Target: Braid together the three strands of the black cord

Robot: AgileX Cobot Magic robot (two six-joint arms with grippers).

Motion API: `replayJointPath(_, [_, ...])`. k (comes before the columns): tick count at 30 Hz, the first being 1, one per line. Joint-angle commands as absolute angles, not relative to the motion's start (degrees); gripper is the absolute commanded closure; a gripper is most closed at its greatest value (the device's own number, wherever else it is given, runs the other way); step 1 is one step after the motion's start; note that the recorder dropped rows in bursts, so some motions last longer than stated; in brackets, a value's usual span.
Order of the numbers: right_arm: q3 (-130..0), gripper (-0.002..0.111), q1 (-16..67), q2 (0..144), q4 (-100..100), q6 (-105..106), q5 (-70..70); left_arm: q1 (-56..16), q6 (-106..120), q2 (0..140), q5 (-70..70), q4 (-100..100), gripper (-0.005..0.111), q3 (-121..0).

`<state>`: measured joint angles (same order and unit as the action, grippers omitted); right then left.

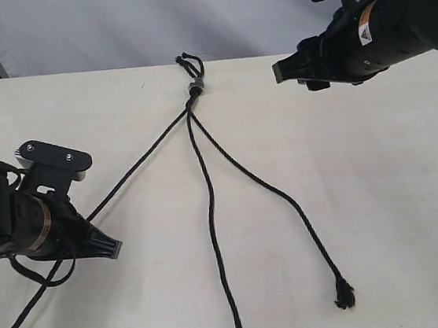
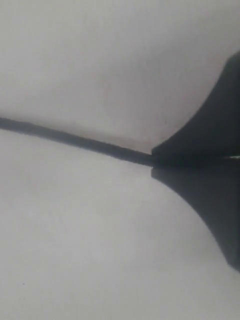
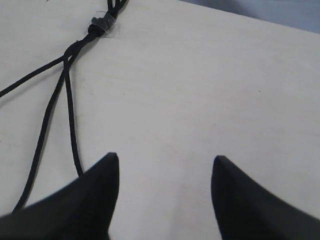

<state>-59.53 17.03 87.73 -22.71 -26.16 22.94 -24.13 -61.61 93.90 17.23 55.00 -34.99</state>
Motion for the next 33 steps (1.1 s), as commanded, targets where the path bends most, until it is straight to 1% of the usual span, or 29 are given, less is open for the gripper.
replayJointPath(1, [-59.3,0.055,19.1,87.8,-20.5,-25.3,25.6,-23.9,-63.1,94.3,18.3,55.0,0.089,-34.5])
replayJointPath(4, [-59.3,0.055,23.2,87.8,-20.1,-25.3,27.2,-23.9,-63.9,94.3,17.4,55.0,0.069,-34.7])
replayJointPath(7, [-59.3,0.055,28.3,88.0,-19.1,-25.2,28.8,-23.9,-63.9,93.4,18.7,55.0,0.057,-36.3])
replayJointPath(13, [-59.3,0.055,36.8,93.9,-16.4,-24.0,31.4,-23.9,-60.9,86.3,31.1,55.0,0.056,-42.7])
replayJointPath(15, [-59.4,0.055,38.7,96.7,-14.3,-23.2,31.4,-23.9,-59.3,83.5,33.7,55.0,0.06,-45.1])
replayJointPath(17, [-60.0,0.055,40.5,99.5,-12.1,-21.1,32.0,-23.9,-57.4,81.5,33.4,55.0,0.071,-46.5])
replayJointPath(18, [-60.6,0.055,41.3,100.9,-11.0,-20.1,32.5,-23.9,-56.3,80.2,33.1,55.0,0.081,-47.1])
replayJointPath(20, [-61.4,0.055,42.6,103.3,-9.4,-19.2,33.6,-23.9,-55.6,79.0,32.8,55.0,0.096,-47.4])
replayJointPath(21, [-61.6,0.055,43.1,104.4,-8.9,-19.1,33.6,-23.9,-55.4,78.5,32.8,55.0,0.107,-47.4])
replayJointPath(30, [-61.9,0.055,43.6,110.0,-6.8,-18.9,33.0,-23.9,-55.1,78.1,32.7,55.0,0.107,-47.4])
replayJointPath(31, [-61.9,0.057,43.6,110.5,-6.9,-18.1,33.0,-23.9,-55.1,78.1,32.7,55.0,0.107,-47.4])
replayJointPath(32, [-61.9,0.064,43.6,110.9,-6.9,-17.5,33.0,-23.9,-55.1,78.1,32.7,55.0,0.107,-47.4])
replayJointPath(33, [-61.9,0.076,43.6,111.0,-6.9,-17.0,33.0,-23.9,-55.1,78.1,32.7,55.0,0.107,-47.4])
